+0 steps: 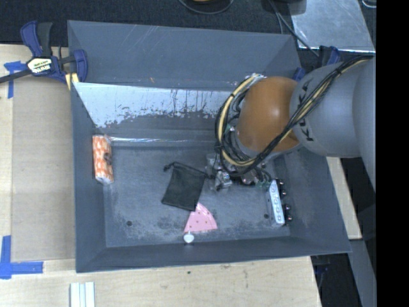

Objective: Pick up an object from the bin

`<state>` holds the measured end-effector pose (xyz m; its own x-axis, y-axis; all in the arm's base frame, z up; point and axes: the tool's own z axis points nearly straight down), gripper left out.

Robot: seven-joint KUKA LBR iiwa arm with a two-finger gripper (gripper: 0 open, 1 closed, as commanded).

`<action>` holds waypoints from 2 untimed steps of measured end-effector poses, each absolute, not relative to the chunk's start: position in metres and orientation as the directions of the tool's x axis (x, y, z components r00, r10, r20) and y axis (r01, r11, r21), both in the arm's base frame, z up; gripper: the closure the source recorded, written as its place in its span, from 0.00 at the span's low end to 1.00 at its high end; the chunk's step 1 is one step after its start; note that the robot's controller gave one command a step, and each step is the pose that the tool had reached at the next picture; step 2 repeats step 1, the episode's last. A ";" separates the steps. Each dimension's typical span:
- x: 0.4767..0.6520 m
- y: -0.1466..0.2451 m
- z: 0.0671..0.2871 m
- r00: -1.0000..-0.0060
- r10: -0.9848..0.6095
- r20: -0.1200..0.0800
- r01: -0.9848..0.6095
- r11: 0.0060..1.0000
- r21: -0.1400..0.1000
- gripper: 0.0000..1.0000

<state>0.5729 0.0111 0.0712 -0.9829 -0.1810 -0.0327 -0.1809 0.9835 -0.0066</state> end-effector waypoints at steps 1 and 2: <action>0.563 0.012 0.167 -0.981 -0.189 -0.030 -0.189 0.982 -0.007 1.00; 0.563 0.012 0.167 -0.981 -0.189 -0.030 -0.189 0.982 -0.007 1.00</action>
Offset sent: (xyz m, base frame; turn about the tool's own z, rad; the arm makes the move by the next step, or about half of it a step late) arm 0.0166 -0.0259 0.1692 -0.0569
